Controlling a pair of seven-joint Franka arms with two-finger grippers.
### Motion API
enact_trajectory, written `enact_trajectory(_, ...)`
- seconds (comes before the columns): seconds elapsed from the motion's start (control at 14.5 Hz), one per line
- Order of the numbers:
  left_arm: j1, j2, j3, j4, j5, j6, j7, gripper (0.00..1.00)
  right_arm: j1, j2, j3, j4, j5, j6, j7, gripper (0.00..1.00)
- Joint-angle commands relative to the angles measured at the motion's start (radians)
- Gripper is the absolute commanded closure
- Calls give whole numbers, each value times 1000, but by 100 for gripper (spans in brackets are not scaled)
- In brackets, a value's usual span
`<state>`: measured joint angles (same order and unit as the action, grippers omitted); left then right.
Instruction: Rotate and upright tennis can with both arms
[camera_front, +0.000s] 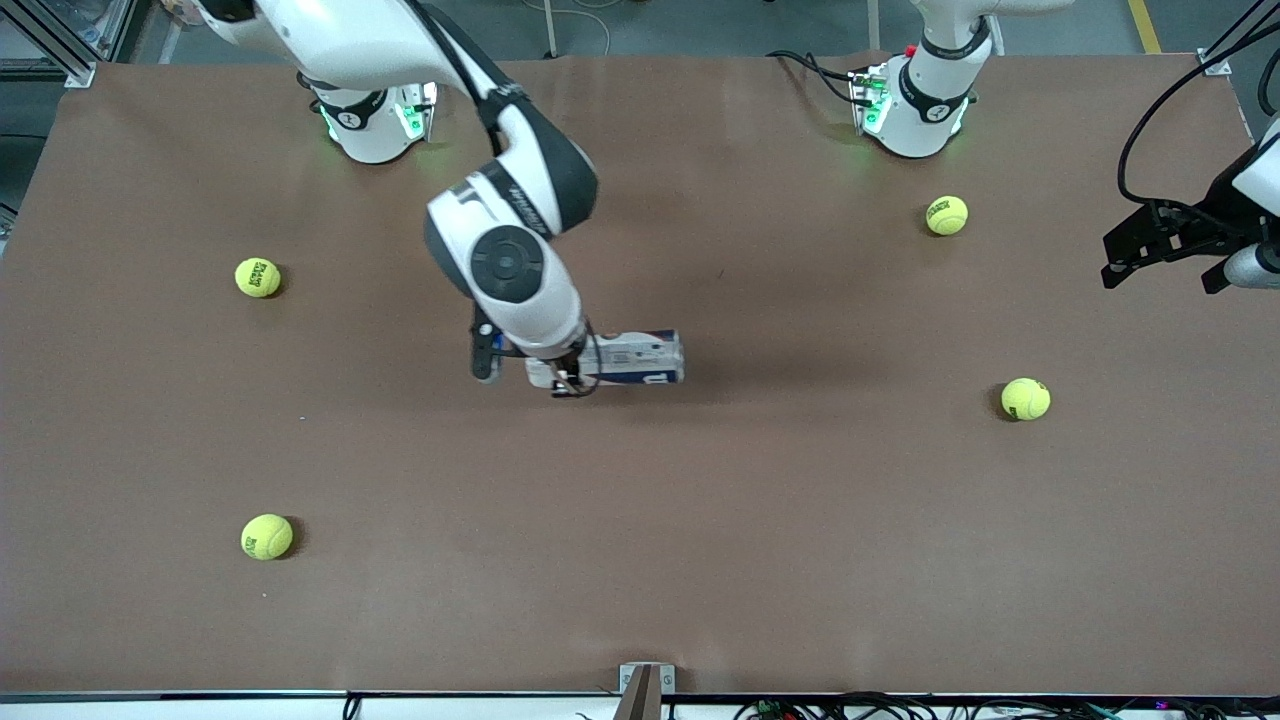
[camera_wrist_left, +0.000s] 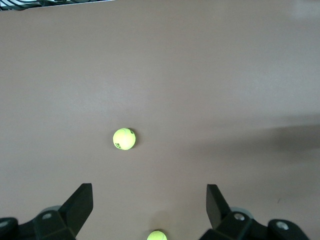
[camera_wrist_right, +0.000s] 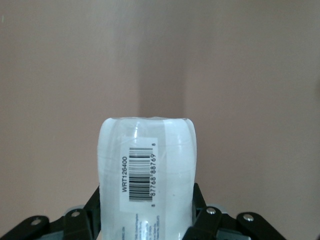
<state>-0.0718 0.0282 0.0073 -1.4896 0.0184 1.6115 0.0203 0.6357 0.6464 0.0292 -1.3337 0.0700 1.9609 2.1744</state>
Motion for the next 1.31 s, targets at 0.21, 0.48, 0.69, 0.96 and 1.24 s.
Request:
enact_trajectory(0.21,3,-14,2,2,-5,-12,23,0,107,176,-15,128,-68,156,65,31)
enact_trajectory(0.48,4,-14,3,2,-3,-12,23,0,156,228,-15,128,-130,173,42,31)
enact_trajectory(0.69,3,-14,3,3,-5,-12,21,0,177,268,-15,128,-141,205,44,31)
enact_trajectory(0.96,3,-13,3,6,-1,-12,16,0,191,306,-14,155,-142,234,85,30)
enact_trajectory(1.24,3,-11,3,8,2,-12,16,0,191,323,-15,160,-142,236,96,14)
